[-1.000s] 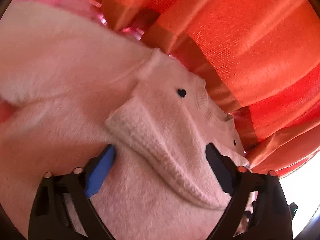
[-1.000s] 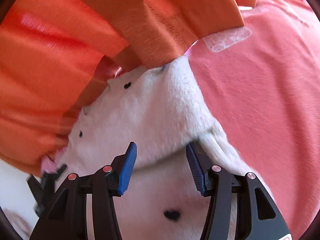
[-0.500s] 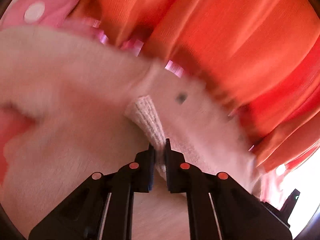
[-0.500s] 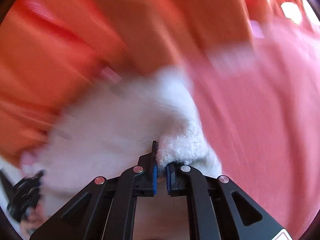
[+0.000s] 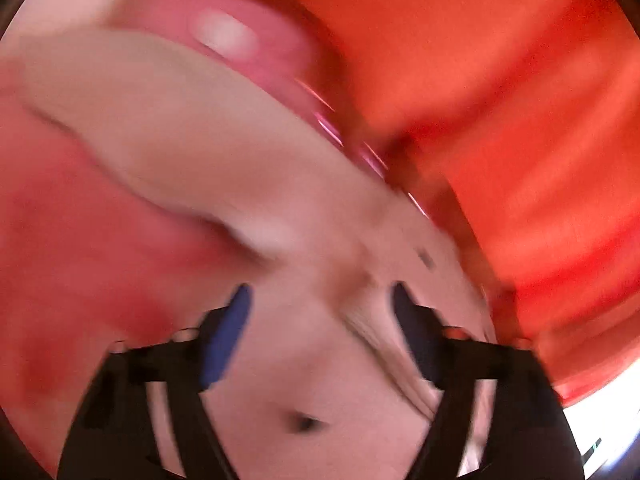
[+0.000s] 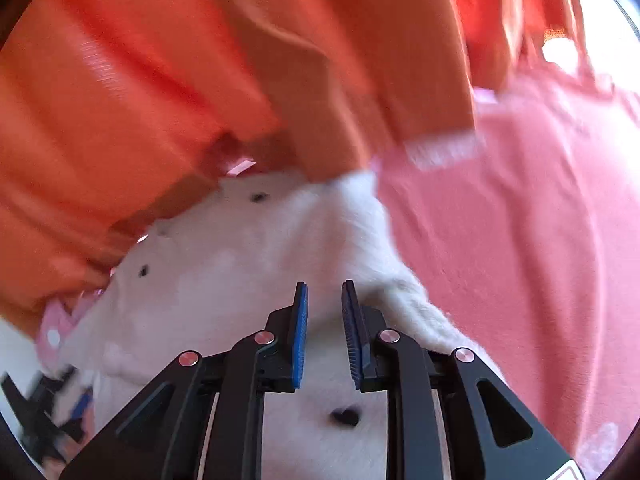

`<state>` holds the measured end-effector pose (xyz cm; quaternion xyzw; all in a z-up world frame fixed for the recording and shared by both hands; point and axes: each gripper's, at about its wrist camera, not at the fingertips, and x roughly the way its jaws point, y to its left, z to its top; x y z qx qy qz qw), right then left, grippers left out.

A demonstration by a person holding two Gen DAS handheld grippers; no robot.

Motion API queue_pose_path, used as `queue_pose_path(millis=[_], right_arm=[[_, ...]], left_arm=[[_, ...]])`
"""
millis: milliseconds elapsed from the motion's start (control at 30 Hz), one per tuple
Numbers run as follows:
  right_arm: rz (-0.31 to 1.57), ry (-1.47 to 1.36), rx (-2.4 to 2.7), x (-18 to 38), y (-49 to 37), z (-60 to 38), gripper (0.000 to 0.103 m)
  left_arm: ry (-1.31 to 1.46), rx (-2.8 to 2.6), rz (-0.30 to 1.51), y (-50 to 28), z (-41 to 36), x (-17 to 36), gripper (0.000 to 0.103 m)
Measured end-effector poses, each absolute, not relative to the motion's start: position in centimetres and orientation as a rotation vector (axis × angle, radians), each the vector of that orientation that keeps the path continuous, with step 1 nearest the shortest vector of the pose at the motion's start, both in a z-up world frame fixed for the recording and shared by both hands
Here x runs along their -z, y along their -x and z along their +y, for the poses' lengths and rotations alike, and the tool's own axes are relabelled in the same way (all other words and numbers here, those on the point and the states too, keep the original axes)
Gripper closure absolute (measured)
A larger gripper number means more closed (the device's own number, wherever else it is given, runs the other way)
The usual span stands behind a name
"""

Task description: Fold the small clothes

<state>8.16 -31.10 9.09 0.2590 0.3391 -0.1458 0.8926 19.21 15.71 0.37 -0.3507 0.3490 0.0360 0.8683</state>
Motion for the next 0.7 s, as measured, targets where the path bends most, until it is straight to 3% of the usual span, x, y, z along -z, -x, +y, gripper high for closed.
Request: queue_pose_path(millis=[100, 233, 367, 400, 433, 467, 500, 567, 700], right_arm=[[0.687, -0.515, 0.215, -10.1, -7.6, -28.9, 0.066], [0.728, -0.497, 0.140, -9.6, -7.6, -27.1, 0.064], [0.752, -0.461, 0.120, -9.1, -7.9, -25.1, 0.061], [0.756, -0.456, 0.120, -9.0, -7.9, -24.9, 0.060], [0.760, -0.453, 0.123, -8.9, -8.1, -24.8, 0.059], [0.764, -0.453, 0.124, -8.5, -8.2, -24.7, 0.059], [0.768, -0.454, 0.126, -8.2, -8.3, -24.8, 0.059], [0.773, -0.458, 0.131, -7.9, -8.4, -24.8, 0.059], [0.762, -0.468, 0.135, -8.0, -8.3, -25.1, 0.059]], left_arm=[[0.784, -0.276, 0.707, -17.7, 23.6, 0.2, 0.022], [0.904, -0.472, 0.691, -16.8, 33.0, 2.1, 0.022], [0.997, -0.490, 0.662, -18.0, 37.9, 3.1, 0.029], [1.010, -0.487, 0.651, -18.6, 38.6, 3.3, 0.036], [1.022, -0.475, 0.644, -19.0, 39.1, 3.5, 0.058], [1.040, -0.455, 0.645, -19.4, 39.5, 3.7, 0.073], [1.070, -0.424, 0.652, -20.0, 39.5, 3.7, 0.099], [1.053, -0.392, 0.610, -20.8, 38.4, 2.3, 0.097], [0.790, -0.171, 0.503, -22.9, 29.4, -6.5, 0.098]])
